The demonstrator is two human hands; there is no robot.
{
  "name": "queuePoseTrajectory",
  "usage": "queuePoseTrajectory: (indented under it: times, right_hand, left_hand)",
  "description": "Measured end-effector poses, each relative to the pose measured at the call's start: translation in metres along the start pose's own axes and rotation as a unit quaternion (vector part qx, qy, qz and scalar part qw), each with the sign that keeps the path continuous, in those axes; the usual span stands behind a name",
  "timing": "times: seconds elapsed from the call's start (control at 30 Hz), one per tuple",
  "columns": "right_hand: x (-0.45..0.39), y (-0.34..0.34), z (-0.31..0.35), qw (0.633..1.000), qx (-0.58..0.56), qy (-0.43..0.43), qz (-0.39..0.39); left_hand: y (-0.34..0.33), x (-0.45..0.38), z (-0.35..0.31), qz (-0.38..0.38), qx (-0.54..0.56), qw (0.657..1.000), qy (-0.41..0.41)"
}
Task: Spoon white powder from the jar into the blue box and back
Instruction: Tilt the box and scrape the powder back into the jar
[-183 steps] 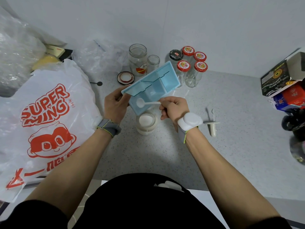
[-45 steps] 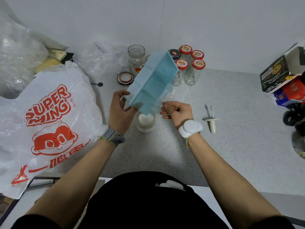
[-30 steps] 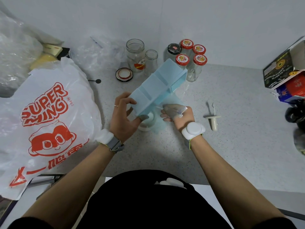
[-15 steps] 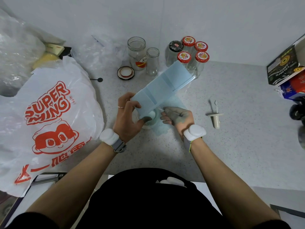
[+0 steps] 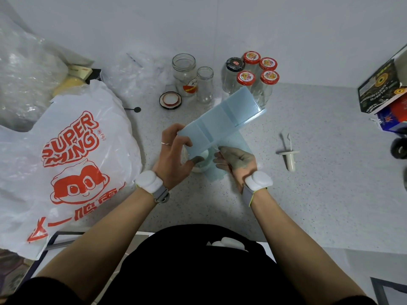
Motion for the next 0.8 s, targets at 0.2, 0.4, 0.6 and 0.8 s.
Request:
queuePoseTrajectory:
  times: [0.2,0.4,0.6,0.8]
  right_hand:
    - [0.002,0.003,-0.007,1.000,-0.027,-0.008,-0.005]
    - [0.001,-0.004,-0.005,0.998,-0.055,-0.010,0.019]
    - [-0.002,-0.019,0.001,0.997,-0.054,-0.007,0.046]
    - [-0.006,-0.033,0.001,0.998,-0.015,-0.022,0.055]
  left_hand:
    - [-0.003,0.005,0.001,0.014,-0.018,1.000,0.003]
    - [-0.005,0.002,-0.002,0.018,-0.010,1.000,0.014]
    - [-0.003,0.001,0.003,0.017,0.001,0.999,0.042]
    - [0.004,0.003,0.008,0.016,-0.005,0.998,0.062]
Point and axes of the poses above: each hand's wrist, its own x-axis away from the middle knuckle, its own y-axis out of the back of the hand, z = x × y, the point moved 8 cm from there along -x, towards the middle knuckle, and after that the axes turned 5 degrees about -y, right-handed, at the moved point
